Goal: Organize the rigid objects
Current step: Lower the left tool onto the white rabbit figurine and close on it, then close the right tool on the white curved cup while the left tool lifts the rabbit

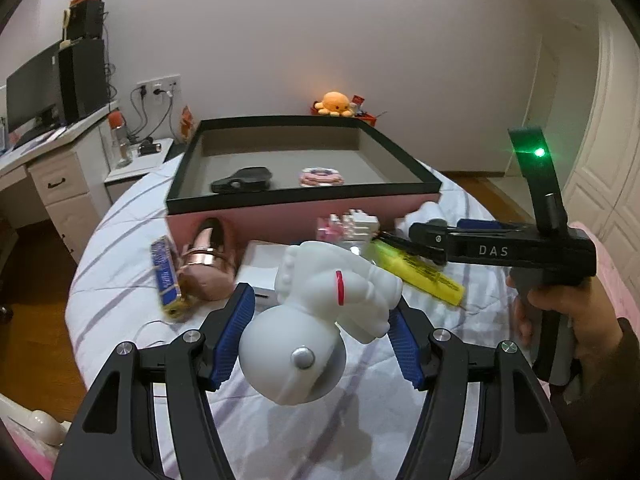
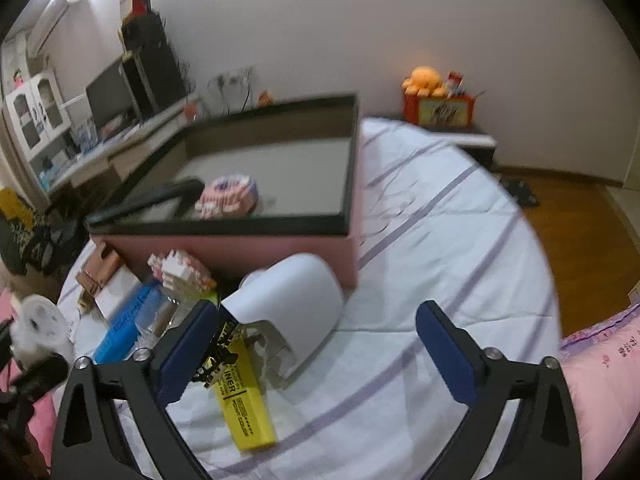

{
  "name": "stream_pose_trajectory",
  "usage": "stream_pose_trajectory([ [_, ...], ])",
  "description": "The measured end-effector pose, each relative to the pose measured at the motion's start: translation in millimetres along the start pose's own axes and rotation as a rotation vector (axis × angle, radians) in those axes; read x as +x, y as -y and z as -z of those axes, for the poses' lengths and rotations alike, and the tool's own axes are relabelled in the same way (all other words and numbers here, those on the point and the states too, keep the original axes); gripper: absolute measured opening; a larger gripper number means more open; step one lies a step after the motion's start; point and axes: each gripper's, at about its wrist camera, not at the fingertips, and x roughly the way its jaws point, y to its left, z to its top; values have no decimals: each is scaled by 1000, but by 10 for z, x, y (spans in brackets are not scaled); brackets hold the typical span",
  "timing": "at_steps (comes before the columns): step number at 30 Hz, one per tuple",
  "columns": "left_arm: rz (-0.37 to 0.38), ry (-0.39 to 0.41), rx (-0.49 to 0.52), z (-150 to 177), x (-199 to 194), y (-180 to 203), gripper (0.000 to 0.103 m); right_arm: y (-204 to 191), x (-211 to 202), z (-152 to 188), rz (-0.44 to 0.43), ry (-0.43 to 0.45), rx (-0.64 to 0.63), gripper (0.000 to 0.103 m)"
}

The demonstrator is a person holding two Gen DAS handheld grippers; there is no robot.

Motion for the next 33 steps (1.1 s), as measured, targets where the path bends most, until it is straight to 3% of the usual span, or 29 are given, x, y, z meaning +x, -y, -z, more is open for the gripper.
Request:
stream_pose_trajectory([
  [5,-5,6,-51,4,-12,-175,65,14,126,-9,-10,-47,-2,95],
  [10,-9,6,-72,-9,19,-279,66,23,159,-19,-74,-65,3,62],
  [16,-16,9,-89,3,-6,-345,66,-66,102,18,-30,-51,-34,62],
  [23,-31,35,-105,-13,-125,-402,66,-150,-209,51,29,24,-58,62],
  [33,-38,104,-92,-139,-394,-343,66,-430,-839,6,-6,169,-112,62],
])
